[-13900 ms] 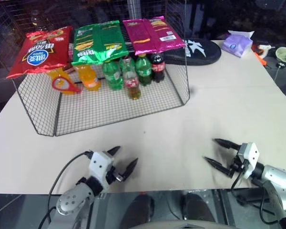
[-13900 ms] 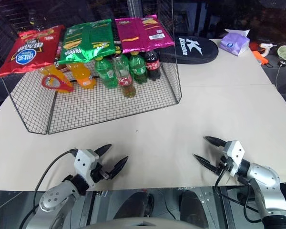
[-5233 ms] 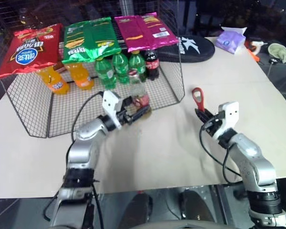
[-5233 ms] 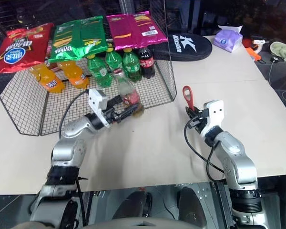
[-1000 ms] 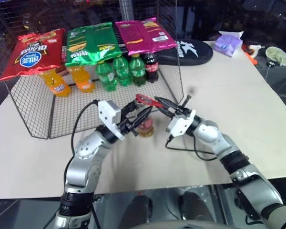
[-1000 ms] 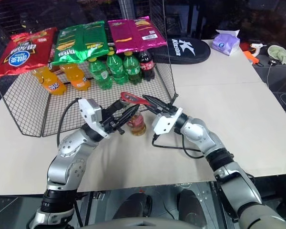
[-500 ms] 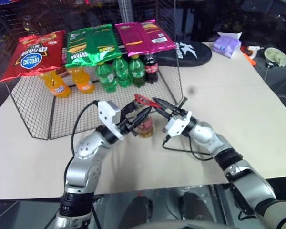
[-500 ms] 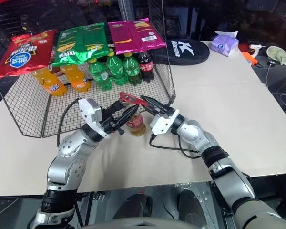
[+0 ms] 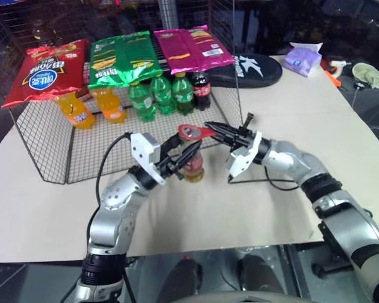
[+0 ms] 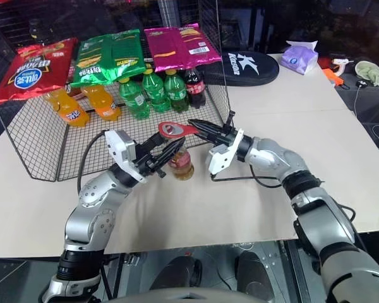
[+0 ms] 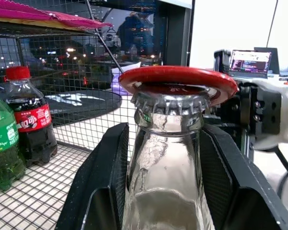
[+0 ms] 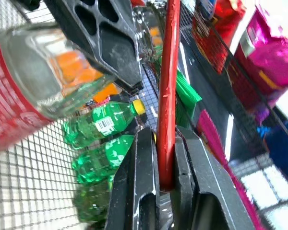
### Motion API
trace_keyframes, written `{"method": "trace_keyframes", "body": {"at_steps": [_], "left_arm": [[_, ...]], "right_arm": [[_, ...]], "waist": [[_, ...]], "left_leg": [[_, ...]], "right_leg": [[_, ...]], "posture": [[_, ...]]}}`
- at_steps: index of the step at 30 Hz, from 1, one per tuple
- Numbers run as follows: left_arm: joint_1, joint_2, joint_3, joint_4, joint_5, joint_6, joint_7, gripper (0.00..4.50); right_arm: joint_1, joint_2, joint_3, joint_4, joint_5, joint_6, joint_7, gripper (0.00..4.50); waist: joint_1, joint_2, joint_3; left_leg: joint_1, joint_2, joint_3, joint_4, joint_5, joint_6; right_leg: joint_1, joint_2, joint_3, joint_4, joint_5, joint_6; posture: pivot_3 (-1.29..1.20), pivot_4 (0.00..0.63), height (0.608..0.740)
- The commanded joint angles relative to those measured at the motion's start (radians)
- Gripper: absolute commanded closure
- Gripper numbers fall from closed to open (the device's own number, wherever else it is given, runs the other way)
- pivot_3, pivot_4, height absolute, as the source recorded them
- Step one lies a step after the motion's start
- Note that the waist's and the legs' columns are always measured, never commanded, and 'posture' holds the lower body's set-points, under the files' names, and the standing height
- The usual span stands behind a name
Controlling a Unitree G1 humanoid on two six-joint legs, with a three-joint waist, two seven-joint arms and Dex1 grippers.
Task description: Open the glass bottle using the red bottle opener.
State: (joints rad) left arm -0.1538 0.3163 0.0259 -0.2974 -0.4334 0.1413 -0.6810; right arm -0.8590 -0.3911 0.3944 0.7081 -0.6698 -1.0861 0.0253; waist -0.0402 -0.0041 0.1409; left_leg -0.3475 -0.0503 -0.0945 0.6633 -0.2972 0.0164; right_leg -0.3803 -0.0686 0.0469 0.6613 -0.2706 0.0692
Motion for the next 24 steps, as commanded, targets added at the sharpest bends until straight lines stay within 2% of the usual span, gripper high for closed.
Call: {"method": "trace_keyframes", "body": {"at_steps": [1,12,24], "left_arm": [[-0.006,-0.005,-0.057,0.020,0.025,0.013,-0.007,2.87],[-0.004,-0.012,-0.067,0.023,0.032,0.004,-0.003,2.87],[0.002,-0.023,-0.037,0.015,0.005,-0.010,0.010,2.87]], "right_arm": [[-0.055,-0.019,0.054,0.006,-0.074,-0.046,0.000,4.50],[-0.133,-0.080,0.025,0.033,-0.069,-0.042,-0.056,4.50],[-0.050,-0.033,-0.097,0.042,0.221,0.043,-0.021,4.50]], "waist": [[0.001,0.000,0.000],[0.002,0.000,0.001],[0.003,-0.001,0.002]], "left_leg": [[0.000,0.000,0.000,0.000,0.000,0.000],[-0.001,0.000,0.000,-0.003,0.000,0.000],[-0.001,0.000,-0.001,-0.009,0.000,0.000]], "right_leg": [[0.000,0.000,0.000,0.000,0.000,0.000],[0.000,0.000,0.000,-0.003,0.000,0.000],[-0.001,-0.001,-0.001,-0.009,0.000,0.000]], "posture": [[0.00,0.150,0.740],[0.00,0.150,0.740],[0.00,0.150,0.740]]}}
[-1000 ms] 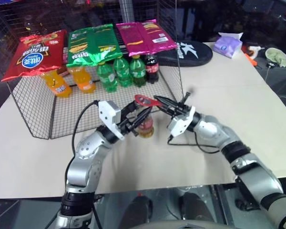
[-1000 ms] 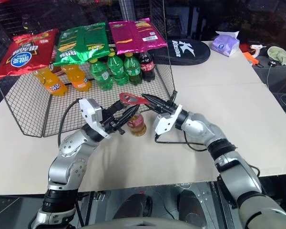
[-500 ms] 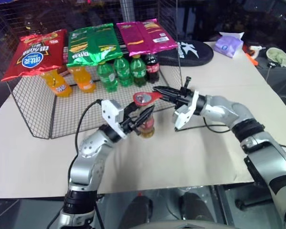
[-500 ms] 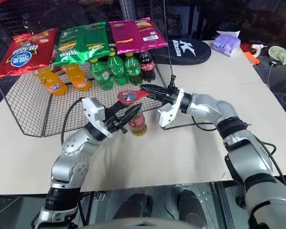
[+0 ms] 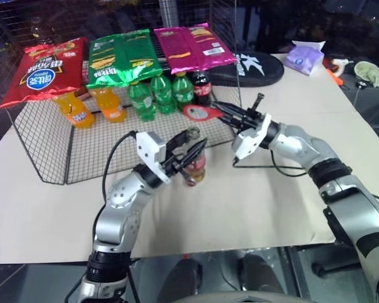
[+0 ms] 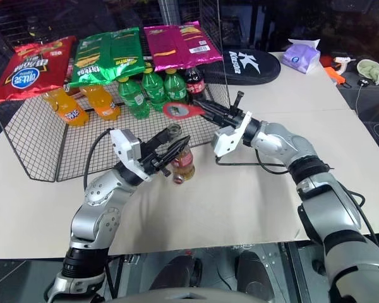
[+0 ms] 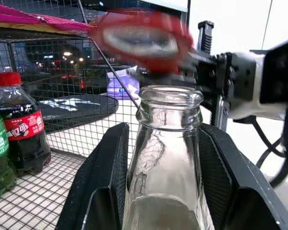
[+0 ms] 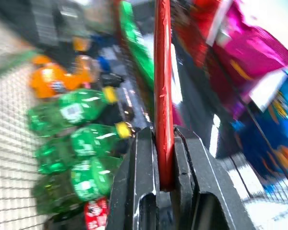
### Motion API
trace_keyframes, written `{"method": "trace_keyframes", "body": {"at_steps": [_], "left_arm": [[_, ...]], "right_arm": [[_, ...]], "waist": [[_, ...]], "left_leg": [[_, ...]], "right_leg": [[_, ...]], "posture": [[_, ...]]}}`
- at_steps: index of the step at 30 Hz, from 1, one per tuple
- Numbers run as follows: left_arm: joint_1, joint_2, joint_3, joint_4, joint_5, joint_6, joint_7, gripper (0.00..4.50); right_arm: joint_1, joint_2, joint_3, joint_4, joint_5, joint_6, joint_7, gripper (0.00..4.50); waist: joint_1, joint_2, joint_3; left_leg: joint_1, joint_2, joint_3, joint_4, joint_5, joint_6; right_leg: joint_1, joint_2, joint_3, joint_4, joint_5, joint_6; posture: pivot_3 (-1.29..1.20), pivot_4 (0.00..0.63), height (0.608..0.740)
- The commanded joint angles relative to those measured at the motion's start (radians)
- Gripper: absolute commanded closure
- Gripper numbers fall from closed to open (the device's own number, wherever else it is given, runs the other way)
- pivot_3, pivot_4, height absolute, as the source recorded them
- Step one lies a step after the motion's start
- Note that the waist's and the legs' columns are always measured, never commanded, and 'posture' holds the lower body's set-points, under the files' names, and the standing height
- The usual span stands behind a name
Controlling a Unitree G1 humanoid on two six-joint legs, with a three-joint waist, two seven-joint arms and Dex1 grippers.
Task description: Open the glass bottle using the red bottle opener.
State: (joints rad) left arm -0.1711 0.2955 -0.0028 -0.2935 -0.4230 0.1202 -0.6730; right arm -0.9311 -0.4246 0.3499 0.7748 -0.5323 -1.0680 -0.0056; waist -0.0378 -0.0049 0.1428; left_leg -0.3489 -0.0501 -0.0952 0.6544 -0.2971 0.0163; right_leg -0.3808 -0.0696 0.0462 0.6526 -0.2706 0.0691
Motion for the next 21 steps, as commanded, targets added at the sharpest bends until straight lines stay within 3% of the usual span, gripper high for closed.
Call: {"method": "trace_keyframes", "body": {"at_steps": [1,4,5,8,10,16,21], "left_arm": [[0.020,-0.003,-0.006,0.010,-0.007,0.011,0.003,2.87],[0.024,-0.002,-0.004,0.009,-0.001,0.002,0.005,2.87],[0.024,-0.002,-0.003,0.008,0.001,-0.002,0.007,1.94],[0.029,-0.006,-0.003,0.004,0.000,-0.007,0.008,0.77],[0.032,-0.007,-0.004,0.003,0.000,-0.011,0.008,0.03],[0.050,0.002,-0.002,-0.009,-0.002,-0.016,-0.006,0.03],[0.104,0.049,0.007,-0.071,-0.005,-0.013,-0.032,0.03]], "right_arm": [[0.031,0.001,-0.059,-0.030,0.097,0.032,0.017,4.50],[0.073,0.002,-0.076,-0.042,0.140,0.060,0.044,4.50],[0.083,0.003,-0.079,-0.047,0.148,0.066,0.052,4.50],[0.109,0.005,-0.089,-0.069,0.160,0.081,0.064,4.50],[0.122,0.009,-0.098,-0.081,0.169,0.094,0.067,4.50],[0.188,0.029,-0.105,-0.147,0.257,0.151,0.137,4.50],[0.389,0.013,-0.099,-0.436,0.616,0.522,0.458,4.50]], "waist": [[0.000,0.000,0.000],[-0.001,0.000,0.000],[-0.001,0.000,0.000],[-0.004,0.000,0.002],[-0.005,0.000,0.002],[-0.005,0.000,0.002],[-0.003,0.000,0.002]], "left_leg": [[0.000,0.000,0.000,0.000,0.000,0.000],[0.000,0.000,0.000,-0.002,0.000,0.000],[0.000,0.000,0.000,-0.003,0.000,0.000],[-0.004,0.000,0.000,-0.003,0.000,0.000],[-0.014,0.001,0.000,0.000,0.000,0.000],[-0.026,0.001,0.004,0.001,0.000,-0.001],[-0.032,0.001,0.001,0.004,0.000,0.000]], "right_leg": [[0.000,0.000,0.000,0.000,0.000,0.000],[0.000,0.000,0.000,-0.002,0.000,0.000],[0.000,0.000,0.000,-0.003,0.000,0.000],[-0.004,0.000,0.000,-0.004,0.000,0.000],[-0.015,0.000,0.000,0.000,0.000,0.000],[-0.029,0.000,0.003,0.004,0.000,0.000],[-0.032,-0.001,0.001,0.004,0.000,0.000]], "posture": [[0.00,0.150,0.740],[0.00,0.150,0.740],[0.00,0.150,0.740],[0.00,0.150,0.740],[0.00,0.150,0.740],[0.00,0.150,0.740],[0.00,0.150,0.740]]}}
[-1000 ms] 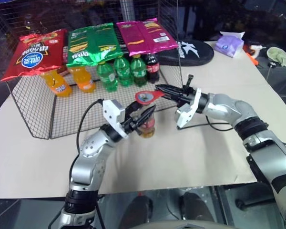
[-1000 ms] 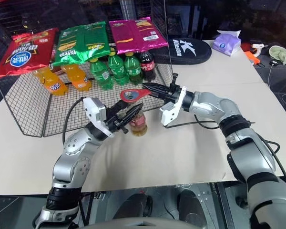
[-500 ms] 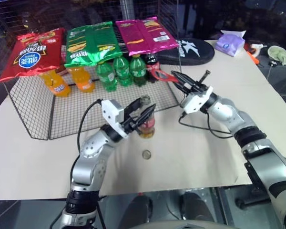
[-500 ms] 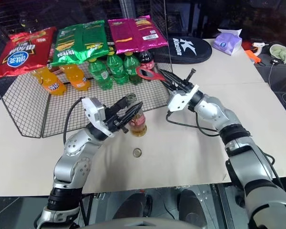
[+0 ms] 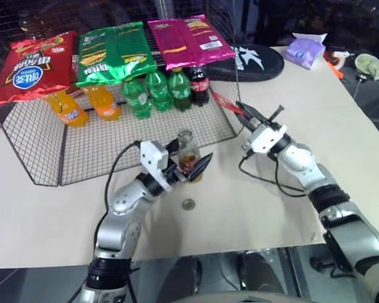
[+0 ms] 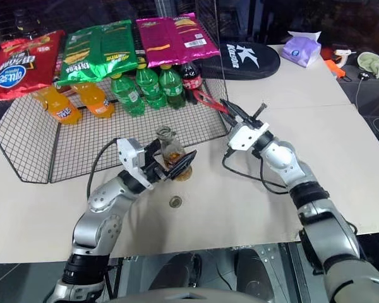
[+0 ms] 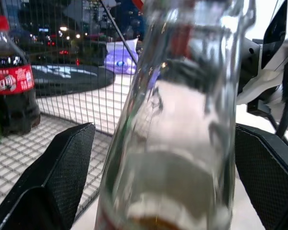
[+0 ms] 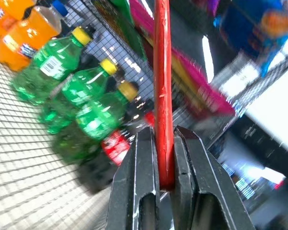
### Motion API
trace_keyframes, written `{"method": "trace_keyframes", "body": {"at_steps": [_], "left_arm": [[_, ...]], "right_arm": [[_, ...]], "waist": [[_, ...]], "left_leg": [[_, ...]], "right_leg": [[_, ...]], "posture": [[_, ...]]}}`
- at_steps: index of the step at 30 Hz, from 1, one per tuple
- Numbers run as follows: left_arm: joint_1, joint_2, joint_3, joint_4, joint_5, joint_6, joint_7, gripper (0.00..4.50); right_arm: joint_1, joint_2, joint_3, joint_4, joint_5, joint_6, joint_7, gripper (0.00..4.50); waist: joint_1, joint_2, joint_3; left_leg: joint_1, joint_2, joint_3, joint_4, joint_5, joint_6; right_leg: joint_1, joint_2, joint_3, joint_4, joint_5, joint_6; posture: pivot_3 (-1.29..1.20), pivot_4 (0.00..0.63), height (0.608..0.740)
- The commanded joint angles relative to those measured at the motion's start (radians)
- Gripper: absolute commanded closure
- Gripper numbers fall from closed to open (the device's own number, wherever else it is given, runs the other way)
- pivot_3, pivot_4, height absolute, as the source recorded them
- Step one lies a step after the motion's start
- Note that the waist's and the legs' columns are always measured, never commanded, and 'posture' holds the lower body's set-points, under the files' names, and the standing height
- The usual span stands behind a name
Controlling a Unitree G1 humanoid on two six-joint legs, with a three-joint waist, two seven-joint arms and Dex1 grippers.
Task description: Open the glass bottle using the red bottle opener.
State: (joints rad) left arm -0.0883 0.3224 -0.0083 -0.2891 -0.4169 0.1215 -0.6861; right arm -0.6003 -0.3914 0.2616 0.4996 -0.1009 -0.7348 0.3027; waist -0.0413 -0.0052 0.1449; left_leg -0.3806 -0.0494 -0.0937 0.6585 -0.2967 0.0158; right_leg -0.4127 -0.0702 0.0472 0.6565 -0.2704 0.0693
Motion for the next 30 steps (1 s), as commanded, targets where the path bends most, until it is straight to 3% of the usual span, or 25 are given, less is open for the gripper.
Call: {"method": "trace_keyframes", "body": {"at_steps": [1,5,10,12,14,15,16,21,30], "left_arm": [[0.040,0.034,0.016,-0.094,-0.016,-0.011,-0.023,0.03],[0.129,0.091,0.033,-0.151,-0.033,-0.001,-0.053,0.03],[0.232,0.147,0.067,-0.184,-0.042,-0.015,-0.081,0.03],[0.262,0.157,0.083,-0.188,-0.041,-0.019,-0.080,0.00],[0.282,0.160,0.099,-0.182,-0.037,-0.024,-0.076,0.00],[0.287,0.161,0.103,-0.177,-0.035,-0.027,-0.075,0.00],[0.291,0.160,0.107,-0.174,-0.033,-0.030,-0.076,0.00],[0.313,0.160,0.115,-0.173,-0.031,-0.039,-0.081,0.00],[0.400,0.157,0.230,-0.140,-0.021,0.007,0.017,0.00]], "right_arm": [[0.106,-0.033,-0.009,-0.239,0.252,0.289,0.204,4.50],[0.292,-0.124,-0.014,-0.568,0.487,0.733,0.335,4.50],[0.419,-0.205,-0.103,-0.819,0.735,1.128,0.326,4.50],[0.442,-0.218,-0.136,-0.859,0.777,1.199,0.324,3.63],[0.456,-0.222,-0.164,-0.880,0.799,1.240,0.327,3.05],[0.458,-0.221,-0.171,-0.879,0.787,1.244,0.322,2.46],[0.458,-0.216,-0.181,-0.873,0.776,1.246,0.314,2.31],[0.473,-0.189,-0.225,-0.860,0.742,1.240,0.290,0.03],[0.671,-0.224,-0.384,-0.839,0.696,1.090,0.420,0.03]], "waist": [[0.001,0.000,0.000],[0.008,0.000,0.000],[0.009,0.001,0.001],[0.012,0.001,0.001],[0.017,0.001,0.001],[0.020,0.001,0.001],[0.024,0.001,0.001],[0.032,0.001,0.001],[0.032,0.001,0.001]], "left_leg": [[0.000,0.000,-0.001,0.001,0.000,0.000],[-0.002,0.000,-0.003,0.001,0.000,0.000],[-0.001,0.001,-0.004,0.002,0.000,0.001],[-0.001,0.000,-0.004,0.003,0.000,0.001],[-0.001,0.000,-0.004,0.004,-0.001,0.002],[-0.001,0.000,-0.005,0.005,-0.001,0.002],[-0.001,0.000,-0.005,0.005,-0.001,0.002],[-0.002,-0.001,-0.005,0.006,-0.001,0.001],[-0.002,-0.001,-0.005,0.007,-0.001,0.001]], "right_leg": [[0.000,0.000,0.000,0.000,0.000,0.000],[0.000,-0.003,-0.002,0.000,0.000,0.000],[0.001,-0.004,-0.002,0.001,0.000,0.000],[0.001,-0.004,-0.003,0.002,0.000,0.000],[0.002,-0.004,-0.003,0.002,0.000,0.000],[0.002,-0.002,-0.004,0.002,0.000,0.000],[0.002,-0.002,-0.003,0.002,0.000,0.000],[0.002,-0.002,-0.004,0.002,0.000,0.000],[0.002,-0.002,-0.004,0.003,0.000,0.000]], "posture": [[0.00,0.150,0.740],[0.00,0.150,0.740],[0.00,0.150,0.740],[0.00,0.150,0.740],[0.00,0.150,0.740],[0.00,0.150,0.740],[0.00,0.150,0.740],[0.00,0.150,0.740],[0.00,0.150,0.740]]}}
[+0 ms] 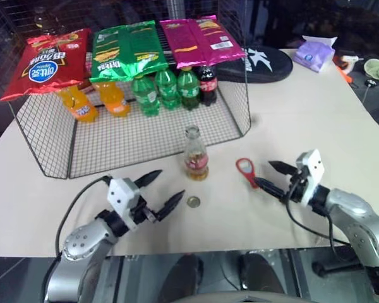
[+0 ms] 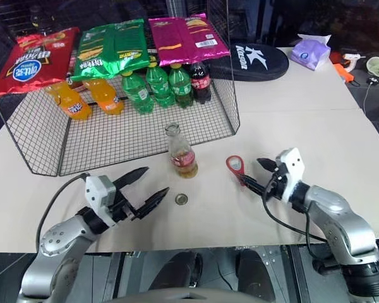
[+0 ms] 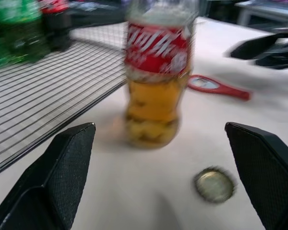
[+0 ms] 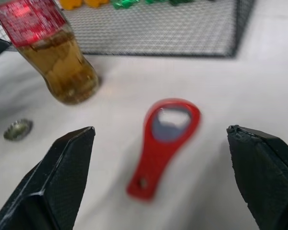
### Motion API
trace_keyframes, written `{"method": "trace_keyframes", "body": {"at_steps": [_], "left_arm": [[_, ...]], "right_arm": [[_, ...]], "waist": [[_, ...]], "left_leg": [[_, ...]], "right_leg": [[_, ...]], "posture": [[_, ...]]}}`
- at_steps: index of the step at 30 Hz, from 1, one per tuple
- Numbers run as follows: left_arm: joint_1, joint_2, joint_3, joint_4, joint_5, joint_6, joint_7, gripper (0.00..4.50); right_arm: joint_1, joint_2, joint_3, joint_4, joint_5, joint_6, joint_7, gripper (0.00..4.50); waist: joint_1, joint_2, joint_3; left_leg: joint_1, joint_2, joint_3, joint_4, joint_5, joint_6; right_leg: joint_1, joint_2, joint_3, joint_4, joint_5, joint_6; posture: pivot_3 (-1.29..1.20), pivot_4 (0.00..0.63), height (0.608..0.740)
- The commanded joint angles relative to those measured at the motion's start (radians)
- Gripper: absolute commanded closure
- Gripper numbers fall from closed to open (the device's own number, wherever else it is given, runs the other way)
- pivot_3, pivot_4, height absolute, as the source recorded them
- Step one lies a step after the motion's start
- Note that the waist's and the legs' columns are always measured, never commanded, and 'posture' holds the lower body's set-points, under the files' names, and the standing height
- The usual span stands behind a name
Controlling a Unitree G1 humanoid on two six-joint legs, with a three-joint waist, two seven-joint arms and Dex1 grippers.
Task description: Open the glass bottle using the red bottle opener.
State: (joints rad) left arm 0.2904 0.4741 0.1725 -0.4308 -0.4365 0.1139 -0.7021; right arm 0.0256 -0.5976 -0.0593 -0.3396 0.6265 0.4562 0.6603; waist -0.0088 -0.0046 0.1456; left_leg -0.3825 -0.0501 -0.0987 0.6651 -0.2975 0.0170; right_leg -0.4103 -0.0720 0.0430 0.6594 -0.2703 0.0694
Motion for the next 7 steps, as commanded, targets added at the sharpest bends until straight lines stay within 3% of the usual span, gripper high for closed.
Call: {"method": "trace_keyframes", "body": {"at_steps": [1,4,7], "left_arm": [[0.035,0.011,0.062,0.014,0.006,0.014,0.034,0.00],[0.079,0.033,0.099,0.047,0.023,0.017,0.033,0.00],[0.122,0.052,0.135,0.074,0.039,-0.011,0.013,0.00]], "right_arm": [[0.073,-0.020,-0.084,0.021,-0.053,-0.158,0.091,0.03],[0.131,-0.015,-0.144,0.093,-0.093,-0.356,0.203,0.03],[0.183,-0.053,-0.191,0.145,-0.094,-0.400,0.287,0.03]], "waist": [[0.000,0.000,0.000],[-0.003,0.000,0.000],[-0.004,0.000,0.000]], "left_leg": [[0.001,0.000,0.000,0.000,0.000,0.000],[0.001,0.000,0.000,0.000,0.000,0.000],[0.003,0.000,0.001,0.002,0.000,0.001]], "right_leg": [[0.000,0.000,0.000,0.000,0.000,0.000],[0.001,0.001,0.000,0.000,0.000,0.000],[0.002,0.001,0.000,0.002,0.000,0.000]], "posture": [[0.00,0.150,0.740],[0.00,0.150,0.740],[0.00,0.150,0.740]]}}
